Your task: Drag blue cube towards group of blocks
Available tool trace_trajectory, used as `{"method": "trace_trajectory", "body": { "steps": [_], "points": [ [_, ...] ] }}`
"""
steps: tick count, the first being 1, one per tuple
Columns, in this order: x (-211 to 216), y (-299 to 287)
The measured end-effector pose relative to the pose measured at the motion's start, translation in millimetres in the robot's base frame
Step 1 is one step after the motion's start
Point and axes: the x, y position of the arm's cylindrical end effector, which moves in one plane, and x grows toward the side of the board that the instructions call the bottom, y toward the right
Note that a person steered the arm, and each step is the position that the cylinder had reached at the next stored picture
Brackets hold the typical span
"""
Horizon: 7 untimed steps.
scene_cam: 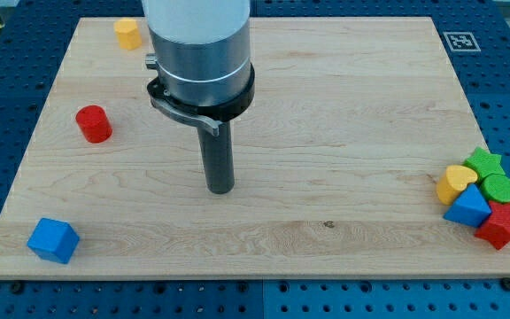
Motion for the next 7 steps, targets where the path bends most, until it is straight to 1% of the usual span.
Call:
{"method": "trace_trajectory", "body": {
  "steps": [1, 3, 6, 7],
  "points": [
    [0.0, -5.8],
    [0.0, -62.3],
    [0.0, -73.9],
    [-2.1, -112.6]
  ]
}}
